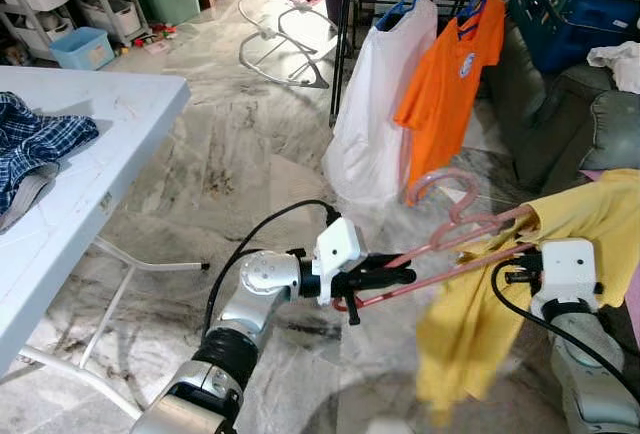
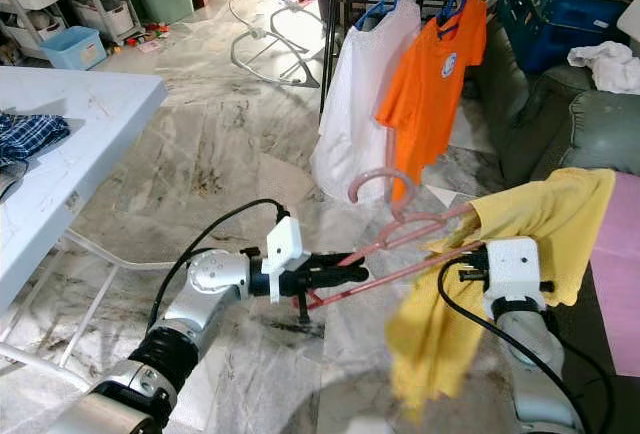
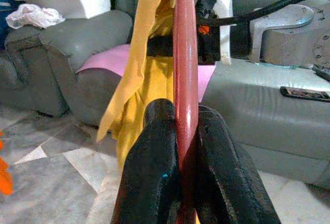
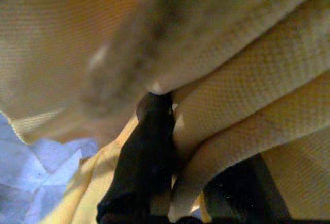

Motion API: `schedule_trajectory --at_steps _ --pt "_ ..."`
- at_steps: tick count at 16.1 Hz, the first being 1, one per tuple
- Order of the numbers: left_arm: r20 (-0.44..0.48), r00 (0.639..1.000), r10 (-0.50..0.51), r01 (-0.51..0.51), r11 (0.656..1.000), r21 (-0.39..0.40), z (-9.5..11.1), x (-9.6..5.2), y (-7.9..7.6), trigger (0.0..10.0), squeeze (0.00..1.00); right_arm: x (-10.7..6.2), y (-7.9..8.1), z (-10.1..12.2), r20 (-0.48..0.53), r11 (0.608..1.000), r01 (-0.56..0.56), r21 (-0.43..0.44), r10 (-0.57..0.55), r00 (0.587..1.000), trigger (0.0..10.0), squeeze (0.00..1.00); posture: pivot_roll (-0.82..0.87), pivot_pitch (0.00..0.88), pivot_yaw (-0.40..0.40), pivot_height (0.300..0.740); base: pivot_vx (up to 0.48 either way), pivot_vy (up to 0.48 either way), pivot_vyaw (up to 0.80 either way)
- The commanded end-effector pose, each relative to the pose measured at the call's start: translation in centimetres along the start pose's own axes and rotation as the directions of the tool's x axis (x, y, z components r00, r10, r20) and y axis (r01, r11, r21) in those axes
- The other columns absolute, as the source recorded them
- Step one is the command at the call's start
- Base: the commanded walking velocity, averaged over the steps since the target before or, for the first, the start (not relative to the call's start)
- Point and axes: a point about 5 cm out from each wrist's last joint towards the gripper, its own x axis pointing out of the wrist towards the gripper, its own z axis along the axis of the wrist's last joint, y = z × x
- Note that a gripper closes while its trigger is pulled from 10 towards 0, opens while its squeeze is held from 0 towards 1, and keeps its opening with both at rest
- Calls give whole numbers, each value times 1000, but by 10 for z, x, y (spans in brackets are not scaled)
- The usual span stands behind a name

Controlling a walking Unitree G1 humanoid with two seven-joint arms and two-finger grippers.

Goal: Hang hanger

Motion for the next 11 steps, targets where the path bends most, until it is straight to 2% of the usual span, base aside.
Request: schedule_trajectory --at_steps 1,5,8,9,10,11 --pt "51 999 -3 1 999 40 11 4 1 0 0 -2 -8 1 14 999 45 11 -45 999 0 0 -110 60 -18 740 0 0 0" --pt "16 1000 25 -26 999 44 5 0 4 0 0 -5 -17 2 24 995 95 14 -95 995 0 0 -105 56 -16 740 0 0 0" --pt "-49 995 89 -86 995 56 -6 -3 7 0 0 -10 -17 9 54 997 79 -4 -79 995 0 0 -103 56 -8 740 0 0 0" --pt "-121 983 140 -130 987 90 -15 -10 9 0 0 -14 -16 17 80 998 59 -9 -58 995 0 0 -105 54 -6 740 0 0 0" --pt "-153 977 151 -136 985 102 -20 -13 9 0 0 -16 -18 22 97 998 61 -11 -60 994 0 0 -107 53 -4 740 0 0 0" --pt "-254 949 188 -159 979 130 -35 -27 9 0 0 -22 -27 41 156 996 81 -25 -76 985 0 0 -113 50 -1 740 0 0 0"
